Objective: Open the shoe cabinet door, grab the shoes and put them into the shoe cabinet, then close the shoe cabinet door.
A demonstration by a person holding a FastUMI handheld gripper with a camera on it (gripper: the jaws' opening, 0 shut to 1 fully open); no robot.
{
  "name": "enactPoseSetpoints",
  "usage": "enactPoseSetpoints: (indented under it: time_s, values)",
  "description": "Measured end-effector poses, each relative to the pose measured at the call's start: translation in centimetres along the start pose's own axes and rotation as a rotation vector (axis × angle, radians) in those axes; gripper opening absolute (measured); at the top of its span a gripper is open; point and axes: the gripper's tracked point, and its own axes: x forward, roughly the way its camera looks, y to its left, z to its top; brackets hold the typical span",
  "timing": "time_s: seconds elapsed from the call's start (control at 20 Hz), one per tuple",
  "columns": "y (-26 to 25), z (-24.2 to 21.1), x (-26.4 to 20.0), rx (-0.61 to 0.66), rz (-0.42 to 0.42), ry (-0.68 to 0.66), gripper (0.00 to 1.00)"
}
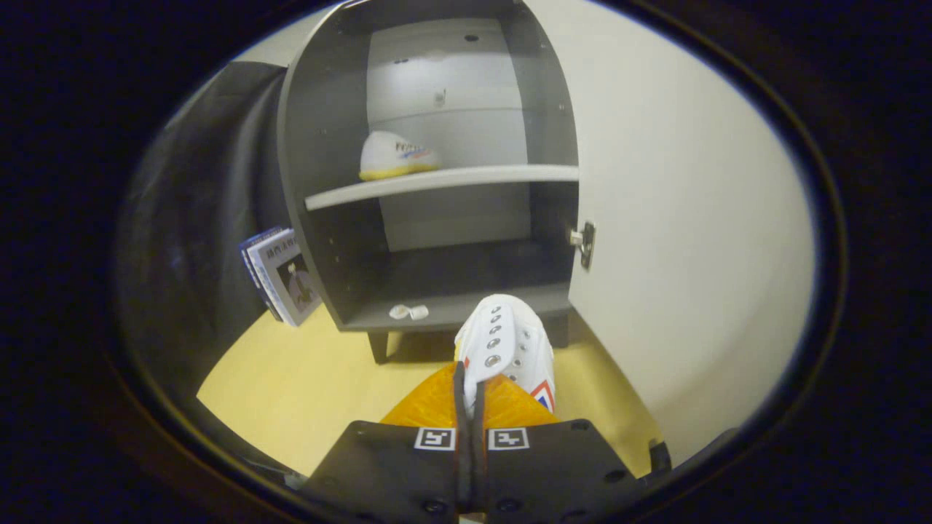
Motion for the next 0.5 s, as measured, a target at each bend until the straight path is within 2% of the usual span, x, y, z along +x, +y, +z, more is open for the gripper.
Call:
enactPoseSetpoints:
  time_s: [0.25,0.5]
  values:
    - [1.1,8.0,-1.5,0.011,-0.03,-0.122,0.02]
    - [2.2,14.3,-0.9,0.03,-0.05,-0.207,0.02]
